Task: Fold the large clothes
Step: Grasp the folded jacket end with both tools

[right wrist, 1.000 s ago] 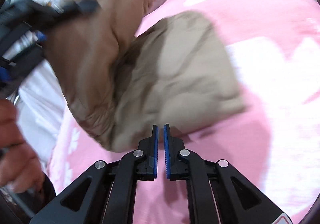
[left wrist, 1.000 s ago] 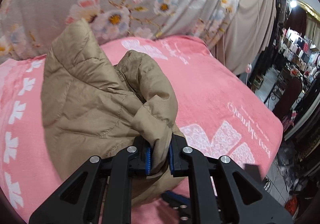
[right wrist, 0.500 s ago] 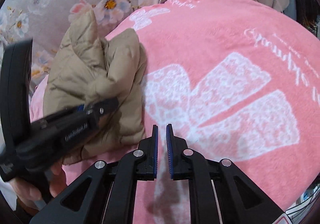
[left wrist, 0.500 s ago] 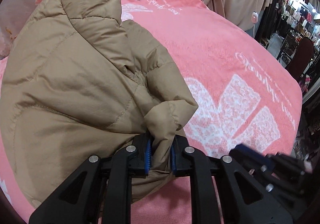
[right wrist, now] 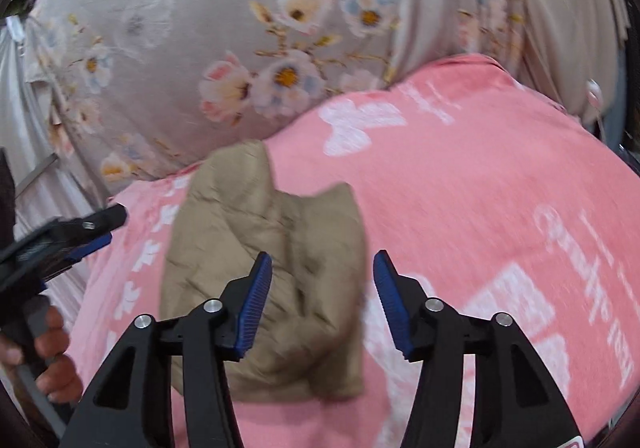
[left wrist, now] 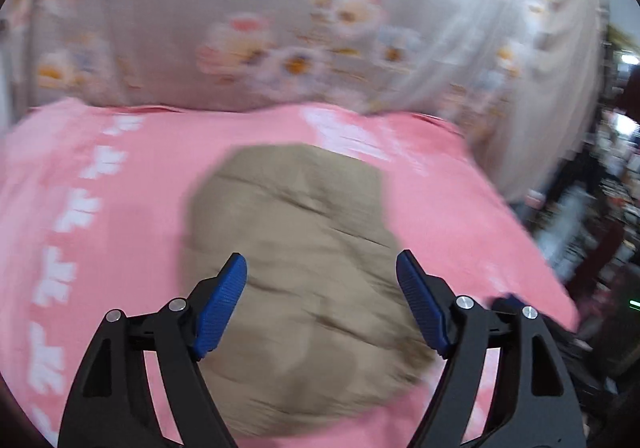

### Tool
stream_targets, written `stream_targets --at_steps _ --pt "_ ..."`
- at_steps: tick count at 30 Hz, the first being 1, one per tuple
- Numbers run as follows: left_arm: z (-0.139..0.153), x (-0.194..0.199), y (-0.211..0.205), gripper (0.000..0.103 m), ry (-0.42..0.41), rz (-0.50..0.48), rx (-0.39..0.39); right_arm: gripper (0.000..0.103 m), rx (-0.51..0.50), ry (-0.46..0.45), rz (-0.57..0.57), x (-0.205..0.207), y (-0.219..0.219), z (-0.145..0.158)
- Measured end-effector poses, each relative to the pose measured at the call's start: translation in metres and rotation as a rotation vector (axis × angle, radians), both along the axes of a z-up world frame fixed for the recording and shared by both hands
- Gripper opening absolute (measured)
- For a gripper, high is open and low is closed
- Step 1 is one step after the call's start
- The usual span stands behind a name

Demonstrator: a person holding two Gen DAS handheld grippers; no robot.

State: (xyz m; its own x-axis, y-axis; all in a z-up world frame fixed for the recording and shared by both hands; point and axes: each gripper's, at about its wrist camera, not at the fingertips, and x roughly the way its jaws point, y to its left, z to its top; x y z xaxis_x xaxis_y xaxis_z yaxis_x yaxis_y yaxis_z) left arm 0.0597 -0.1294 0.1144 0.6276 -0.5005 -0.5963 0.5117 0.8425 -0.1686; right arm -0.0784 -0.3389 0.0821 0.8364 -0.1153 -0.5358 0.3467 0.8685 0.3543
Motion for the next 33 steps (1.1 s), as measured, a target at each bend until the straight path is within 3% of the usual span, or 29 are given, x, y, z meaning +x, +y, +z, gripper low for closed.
stream_targets --at_steps 3,6,13,14,15,18,21,26,33 --pt "0.003 0.047 0.018 0.074 0.024 0.142 0.048 0.057 -0.004 0.003 0.038 0.039 0.008 0.017" --pt "0.005 0.074 0.023 0.074 -0.01 0.246 0.119 0.057 0.063 0.035 0.082 0.083 0.003 0.017" --pt "0.0 0.1 0.009 0.074 0.019 0.277 0.18 0.056 0.116 0.215 0.073 0.165 -0.008 -0.009" --pt "-0.001 0.1 0.003 0.074 0.024 0.276 0.183 0.045 0.114 0.248 0.077 0.173 -0.008 -0.015" --pt "-0.003 0.1 -0.001 0.074 0.03 0.27 0.186 0.022 0.119 0.261 0.088 0.176 -0.009 -0.019" --pt "-0.007 0.1 -0.014 0.074 0.042 0.244 0.201 0.013 0.151 0.254 0.085 0.168 -0.02 -0.024" --pt "-0.013 0.099 -0.029 0.074 0.056 0.21 0.211 0.012 0.122 0.263 0.053 0.155 -0.032 -0.027" --pt "-0.039 0.101 -0.063 0.073 0.129 0.152 0.229 0.011 -0.001 0.35 -0.001 0.15 -0.04 -0.06" --pt "-0.078 0.108 -0.091 0.074 0.185 0.14 0.259 0.011 -0.081 0.377 -0.048 0.152 -0.044 -0.092"
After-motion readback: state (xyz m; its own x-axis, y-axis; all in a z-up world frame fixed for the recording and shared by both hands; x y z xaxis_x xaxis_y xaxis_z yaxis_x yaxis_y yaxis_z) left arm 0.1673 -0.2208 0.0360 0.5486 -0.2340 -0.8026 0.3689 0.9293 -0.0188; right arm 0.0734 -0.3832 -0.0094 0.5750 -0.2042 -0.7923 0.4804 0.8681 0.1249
